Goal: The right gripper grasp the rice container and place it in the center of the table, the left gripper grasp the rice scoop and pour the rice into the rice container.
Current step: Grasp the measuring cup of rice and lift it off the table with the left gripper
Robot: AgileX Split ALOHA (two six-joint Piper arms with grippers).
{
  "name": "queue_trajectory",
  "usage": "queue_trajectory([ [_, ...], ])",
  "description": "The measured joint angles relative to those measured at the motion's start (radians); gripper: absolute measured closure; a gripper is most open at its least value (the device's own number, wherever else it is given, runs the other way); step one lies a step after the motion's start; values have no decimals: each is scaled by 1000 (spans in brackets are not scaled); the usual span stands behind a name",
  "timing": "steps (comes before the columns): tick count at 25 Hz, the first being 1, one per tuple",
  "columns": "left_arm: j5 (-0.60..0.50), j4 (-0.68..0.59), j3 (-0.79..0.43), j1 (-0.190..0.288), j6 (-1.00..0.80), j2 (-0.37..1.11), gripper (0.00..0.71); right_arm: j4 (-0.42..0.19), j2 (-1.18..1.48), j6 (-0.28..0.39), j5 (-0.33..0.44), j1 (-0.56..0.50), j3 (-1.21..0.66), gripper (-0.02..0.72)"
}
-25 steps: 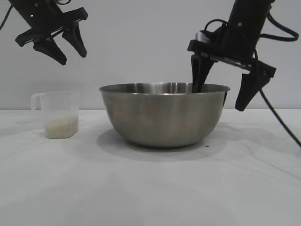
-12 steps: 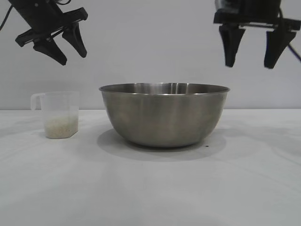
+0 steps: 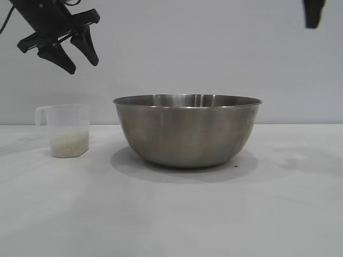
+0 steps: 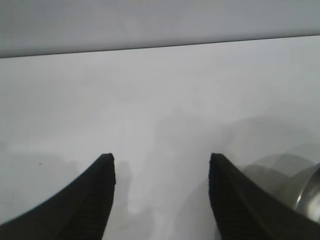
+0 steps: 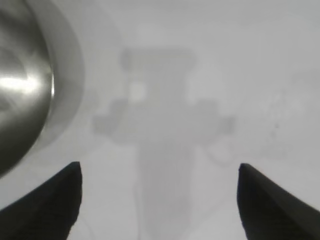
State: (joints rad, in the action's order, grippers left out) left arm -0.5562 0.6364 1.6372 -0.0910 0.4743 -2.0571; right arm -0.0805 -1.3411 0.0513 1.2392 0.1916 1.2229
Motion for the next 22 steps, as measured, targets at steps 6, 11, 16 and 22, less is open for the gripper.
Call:
queue_trajectory([
  [6,-11,0,0,0,0,0,346,14,278,-14,2,-2,-240,171],
  [11,-11,0,0,0,0,0,346,90,547,-69,-3,-2,-444,171],
  [16,-12,0,0,0,0,0,346,126,816,-78,-71,-2,-608,171],
  [22,-12,0,0,0,0,0,346,155,1099,-90,-130,-2,-702,171],
])
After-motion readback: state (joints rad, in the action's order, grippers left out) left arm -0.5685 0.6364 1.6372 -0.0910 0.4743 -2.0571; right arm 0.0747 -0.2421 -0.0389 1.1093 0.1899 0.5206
